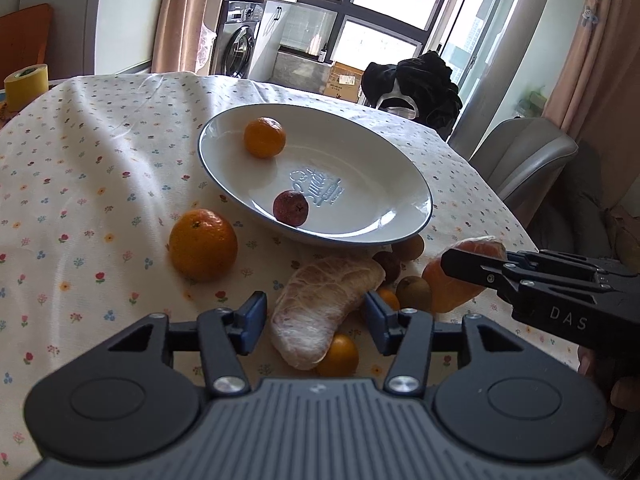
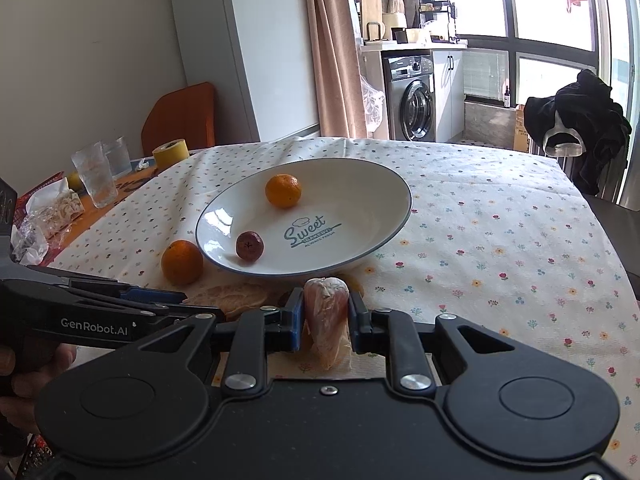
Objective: Organize fruits
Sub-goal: 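Grasp the pale bread-like item with the left gripper while the right holds the pink fruit, then carry the pale item into the bowl and open the left gripper while the right carries the pink fruit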
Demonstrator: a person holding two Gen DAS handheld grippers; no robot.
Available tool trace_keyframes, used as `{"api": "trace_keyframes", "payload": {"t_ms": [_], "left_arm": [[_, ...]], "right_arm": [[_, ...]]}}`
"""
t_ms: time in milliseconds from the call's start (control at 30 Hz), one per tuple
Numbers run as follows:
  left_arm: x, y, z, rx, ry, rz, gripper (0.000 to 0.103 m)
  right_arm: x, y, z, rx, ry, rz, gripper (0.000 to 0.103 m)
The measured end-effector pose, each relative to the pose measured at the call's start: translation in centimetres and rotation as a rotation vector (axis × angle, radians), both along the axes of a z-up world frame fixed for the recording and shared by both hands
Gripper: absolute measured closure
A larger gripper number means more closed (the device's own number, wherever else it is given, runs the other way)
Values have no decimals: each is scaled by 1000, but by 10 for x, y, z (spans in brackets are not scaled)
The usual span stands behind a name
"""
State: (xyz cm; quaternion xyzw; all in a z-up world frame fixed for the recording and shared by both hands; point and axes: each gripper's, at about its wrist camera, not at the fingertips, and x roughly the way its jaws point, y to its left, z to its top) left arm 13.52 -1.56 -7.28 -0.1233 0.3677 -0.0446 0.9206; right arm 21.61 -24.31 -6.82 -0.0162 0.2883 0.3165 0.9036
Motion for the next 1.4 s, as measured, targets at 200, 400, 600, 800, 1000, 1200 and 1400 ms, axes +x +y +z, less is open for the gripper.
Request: {"api": "trace_keyframes", "payload": {"t_ms": [200, 400, 600, 800, 1000, 1200, 1400], "left_arm": [[5, -7, -4, 20, -14, -28, 53], [4, -7, -4, 24, -12, -40, 64], [-4, -9, 1, 24, -18, -36, 67], [-14, -9, 10, 33, -37, -20, 67], [-26, -4, 20, 47, -56, 0, 67], [-36, 1, 34, 50, -102, 17, 67], [-41, 8, 44, 55, -129, 32, 67]], "right_arm": [[4, -2, -2, 11, 4, -1, 83], [5, -6, -1, 24, 9, -8, 83], [2, -11, 6, 40, -7, -16, 83], [-3, -12, 13, 50, -25, -9, 83], [-8, -8, 19, 52, -40, 4, 83], [-13, -1, 25, 45, -55, 15, 83], [-17, 6, 32, 40, -76, 27, 83]]}}
